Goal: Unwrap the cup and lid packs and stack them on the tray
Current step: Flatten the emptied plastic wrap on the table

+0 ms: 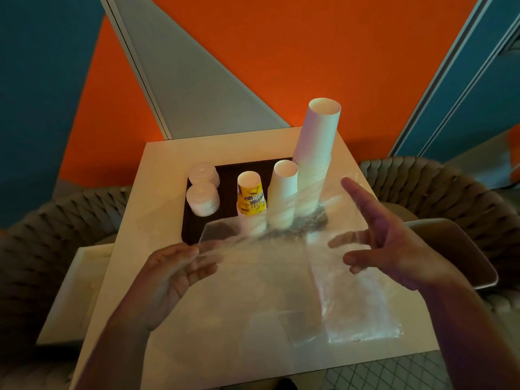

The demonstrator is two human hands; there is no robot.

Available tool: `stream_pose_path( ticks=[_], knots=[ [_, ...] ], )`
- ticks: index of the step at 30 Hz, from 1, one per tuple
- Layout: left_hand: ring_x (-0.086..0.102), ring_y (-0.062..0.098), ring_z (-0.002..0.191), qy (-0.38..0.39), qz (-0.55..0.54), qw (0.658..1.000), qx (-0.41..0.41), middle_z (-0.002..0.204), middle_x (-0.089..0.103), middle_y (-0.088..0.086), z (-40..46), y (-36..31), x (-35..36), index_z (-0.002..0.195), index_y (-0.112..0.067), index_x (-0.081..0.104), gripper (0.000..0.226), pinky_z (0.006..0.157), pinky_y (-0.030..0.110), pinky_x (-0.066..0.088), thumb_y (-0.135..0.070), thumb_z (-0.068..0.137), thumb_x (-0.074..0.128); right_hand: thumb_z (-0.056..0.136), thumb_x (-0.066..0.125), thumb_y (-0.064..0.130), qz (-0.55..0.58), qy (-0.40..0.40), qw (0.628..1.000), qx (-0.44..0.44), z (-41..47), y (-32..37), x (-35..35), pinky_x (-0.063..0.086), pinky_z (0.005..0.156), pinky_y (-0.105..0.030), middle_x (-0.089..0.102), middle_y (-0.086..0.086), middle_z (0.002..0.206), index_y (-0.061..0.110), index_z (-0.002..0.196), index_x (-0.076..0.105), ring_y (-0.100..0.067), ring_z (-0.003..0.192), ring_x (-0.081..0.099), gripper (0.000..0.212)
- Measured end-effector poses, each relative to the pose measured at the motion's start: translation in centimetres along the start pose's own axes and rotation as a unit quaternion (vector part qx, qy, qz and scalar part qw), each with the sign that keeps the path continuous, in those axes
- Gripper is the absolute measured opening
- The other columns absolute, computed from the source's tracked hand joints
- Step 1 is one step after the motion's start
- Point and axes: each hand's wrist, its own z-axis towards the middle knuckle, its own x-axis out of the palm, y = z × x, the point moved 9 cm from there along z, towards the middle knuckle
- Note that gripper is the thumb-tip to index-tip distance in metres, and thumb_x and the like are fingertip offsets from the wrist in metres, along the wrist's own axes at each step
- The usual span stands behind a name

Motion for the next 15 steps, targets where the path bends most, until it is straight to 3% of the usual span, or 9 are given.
stream_pose_path(
  ticks=[2, 5, 7, 9, 10, 12, 15],
  knots=[
    [0.067, 0.043, 0.107, 0.038, -0.072, 0.996, -0.034, 0.115, 0.068, 0.023, 0.4, 0.9, 0.8, 0.081, -0.009, 0.065, 0.046, 0.087, 0.047, 0.059, -0.042, 0.064, 0.091, 0.060, 0.075, -0.018, -0.002, 0.004, 1.000, -0.004, 0.0, 0.0, -0.1, 0.063, 0.066, -0.041, 0.037, 0.033, 0.153, 0.047, 0.151, 0.032, -0.030, 0.081, 0.071, 0.120],
    [0.064, 0.055, 0.105, 0.076, -0.113, 0.984, -0.113, 0.129, 0.063, 0.024, 1.0, 3.3, 3.1, 0.118, -0.020, 0.057, 0.066, 0.082, 0.049, 0.060, -0.046, 0.067, 0.089, 0.064, 0.073, -0.018, 0.002, 0.015, 1.000, -0.008, 0.0, -0.1, 0.2, 0.063, 0.075, -0.045, 0.042, 0.022, 0.155, 0.041, 0.154, 0.030, -0.024, 0.070, 0.069, 0.116],
    [0.069, 0.051, 0.095, 0.079, -0.124, 0.981, -0.123, 0.131, 0.062, 0.026, 1.6, 4.1, 4.1, 0.136, -0.038, 0.049, 0.079, 0.072, 0.045, 0.062, -0.043, 0.068, 0.089, 0.065, 0.071, -0.020, 0.002, 0.016, 1.000, -0.003, 0.0, -0.2, 0.2, 0.063, 0.069, -0.038, 0.045, 0.023, 0.152, 0.039, 0.154, 0.031, -0.022, 0.067, 0.067, 0.114],
    [0.073, 0.040, 0.085, 0.082, -0.113, 0.986, -0.090, 0.131, 0.064, 0.021, 2.1, 3.5, 4.7, 0.139, -0.055, 0.041, 0.080, 0.066, 0.038, 0.062, -0.025, 0.078, 0.083, 0.064, 0.071, -0.021, -0.007, 0.017, 1.000, 0.003, -0.2, -0.4, 0.1, 0.062, 0.063, -0.034, 0.042, 0.027, 0.152, 0.039, 0.153, 0.033, -0.024, 0.068, 0.067, 0.114],
    [0.074, 0.034, 0.081, 0.082, -0.076, 0.991, -0.073, 0.131, 0.065, 0.017, 2.2, 3.1, 4.8, 0.140, -0.057, 0.039, 0.080, 0.064, 0.034, 0.062, -0.012, 0.083, 0.074, 0.063, 0.073, -0.021, -0.015, 0.018, 1.000, 0.005, -0.3, -0.4, 0.0, 0.061, 0.061, -0.034, 0.039, 0.029, 0.153, 0.040, 0.153, 0.034, -0.025, 0.069, 0.067, 0.115],
    [0.072, 0.028, 0.082, 0.106, 0.023, 0.993, -0.053, 0.135, 0.064, 0.008, 2.4, 2.3, 5.1, 0.143, -0.044, 0.042, 0.082, 0.063, 0.030, 0.061, 0.007, 0.081, 0.061, 0.063, 0.076, -0.020, -0.040, 0.023, 0.999, 0.011, -0.6, -0.4, -0.2, 0.061, 0.061, -0.035, 0.034, 0.032, 0.155, 0.045, 0.152, 0.034, -0.028, 0.071, 0.066, 0.118],
    [0.070, 0.029, 0.096, 0.164, 0.106, 0.980, -0.039, 0.150, 0.048, -0.009, 2.4, 1.4, 5.5, 0.140, -0.034, 0.053, 0.084, 0.062, 0.030, 0.058, 0.016, 0.075, 0.070, 0.065, 0.080, -0.018, -0.086, 0.028, 0.996, 0.027, -1.1, -0.6, -0.9, 0.061, 0.061, -0.038, 0.029, 0.038, 0.154, 0.051, 0.152, 0.030, -0.030, 0.072, 0.065, 0.122]
  ],
)
